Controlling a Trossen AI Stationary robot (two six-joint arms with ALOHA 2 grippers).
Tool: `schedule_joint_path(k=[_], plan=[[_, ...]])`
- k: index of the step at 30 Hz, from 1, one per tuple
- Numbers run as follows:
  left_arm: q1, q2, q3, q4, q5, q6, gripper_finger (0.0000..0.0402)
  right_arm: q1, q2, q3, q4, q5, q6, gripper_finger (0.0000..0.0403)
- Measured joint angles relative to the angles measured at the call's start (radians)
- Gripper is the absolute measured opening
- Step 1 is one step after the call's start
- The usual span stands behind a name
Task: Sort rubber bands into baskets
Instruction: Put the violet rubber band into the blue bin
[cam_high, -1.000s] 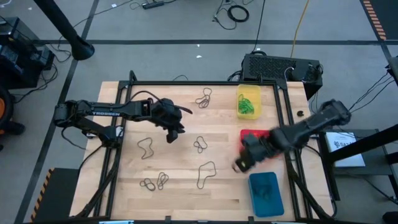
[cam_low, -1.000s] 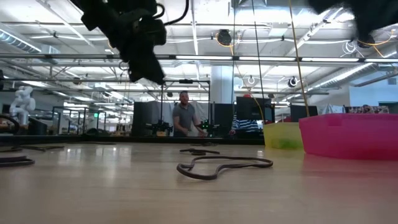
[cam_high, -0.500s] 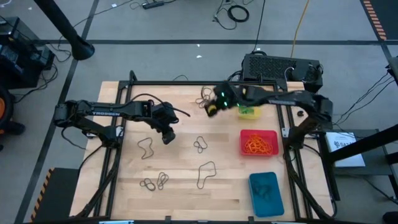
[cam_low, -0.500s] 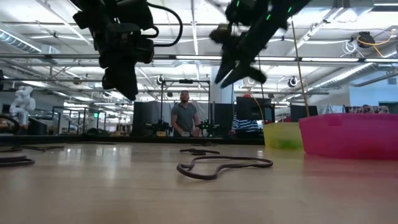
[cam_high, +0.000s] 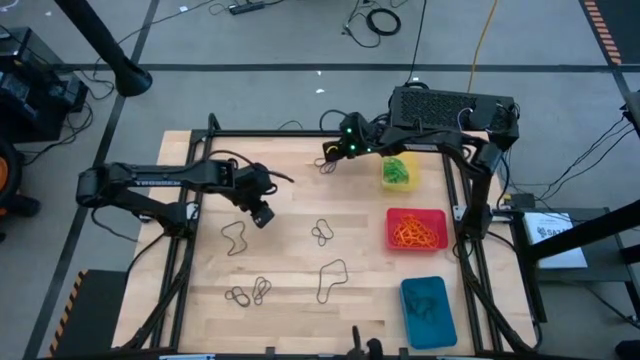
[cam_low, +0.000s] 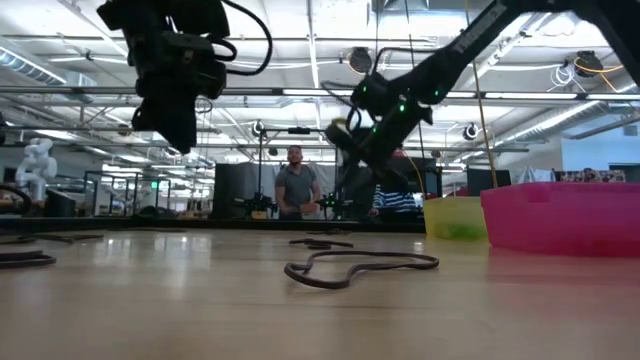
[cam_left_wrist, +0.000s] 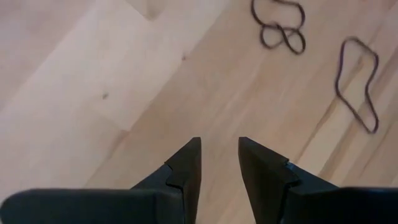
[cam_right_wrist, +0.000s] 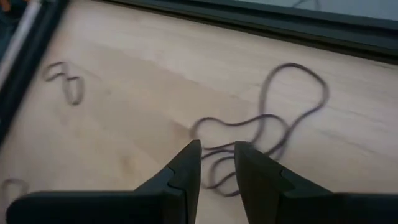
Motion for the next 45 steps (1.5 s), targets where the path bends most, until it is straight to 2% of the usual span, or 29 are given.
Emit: schedule_joint_path(k=[14,17,22,28,31,35,39,45], plan=[[-0.001,-0.029,0.000,0.008,-0.042,-0.079,0.0113,-0.003,0.115,0.000,0.031,0.025,-0.004,0.0091],[-0.001,-0.029,0.000,0.008,-0.064,-0.079,0.0113,0.011,0.115,0.000,0.046,0.093,-0.006,0.0091],[-0.001,-0.029,0.000,0.017,-0.115,-0.078,0.0113,0.025,0.117,0.001,0.056,0.107,-0.003,0.0091],[-0.001,-0.029,0.000,0.059,-0.122,-0.078,0.0113,0.074,0.171,0.003,0.058,0.149,0.039,0.0091],[-0.002,-0.029,0.000,0.067,-0.121,-0.079,0.0113,0.100,0.179,0.004,0.056,0.228,0.040,0.0090],[-0.005,-0.029,0.000,0.065,-0.105,-0.103,0.0113,0.112,0.179,0.011,0.044,0.244,0.022,0.0068],[-0.012,-0.029,0.000,0.061,-0.094,-0.105,0.0113,0.115,0.180,0.012,0.036,0.215,-0.020,0.0013],[-0.024,-0.029,0.000,0.059,-0.093,-0.105,0.0113,0.124,0.138,0.011,-0.026,0.171,-0.038,0.0001]])
